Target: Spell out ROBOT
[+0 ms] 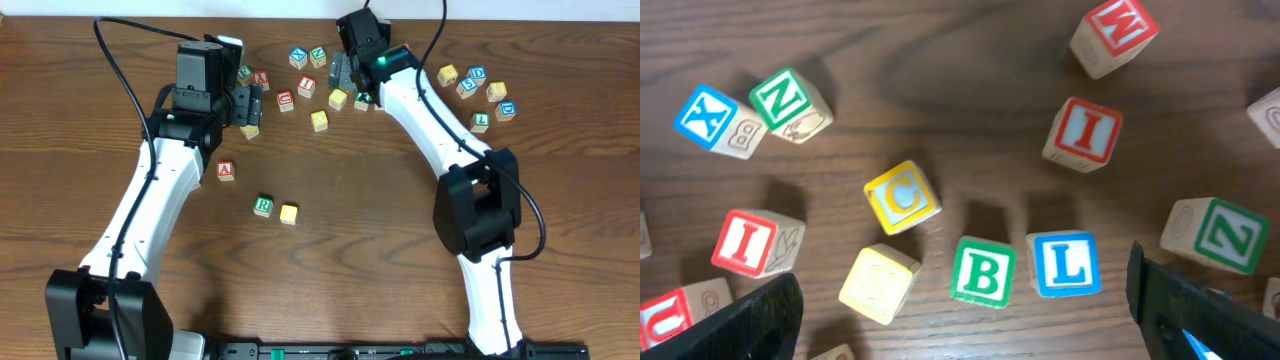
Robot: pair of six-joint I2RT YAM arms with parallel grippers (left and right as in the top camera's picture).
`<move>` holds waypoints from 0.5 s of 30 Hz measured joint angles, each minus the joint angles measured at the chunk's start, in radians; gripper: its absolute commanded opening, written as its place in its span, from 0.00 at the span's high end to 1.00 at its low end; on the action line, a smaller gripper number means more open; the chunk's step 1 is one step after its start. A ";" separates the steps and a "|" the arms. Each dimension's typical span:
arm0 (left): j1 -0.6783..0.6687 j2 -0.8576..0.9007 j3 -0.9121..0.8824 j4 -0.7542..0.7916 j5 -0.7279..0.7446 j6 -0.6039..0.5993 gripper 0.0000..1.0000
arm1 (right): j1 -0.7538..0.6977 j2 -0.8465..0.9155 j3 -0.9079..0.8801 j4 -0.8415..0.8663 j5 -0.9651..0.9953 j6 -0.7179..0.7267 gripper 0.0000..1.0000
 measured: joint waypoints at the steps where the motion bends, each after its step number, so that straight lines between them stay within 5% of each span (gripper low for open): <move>1: 0.000 0.000 0.000 0.000 0.000 0.000 0.09 | 0.006 0.000 0.000 0.000 0.000 0.000 0.01; 15: 0.000 0.000 0.000 0.000 0.000 0.000 0.09 | 0.073 0.001 0.000 -0.006 0.022 0.007 0.01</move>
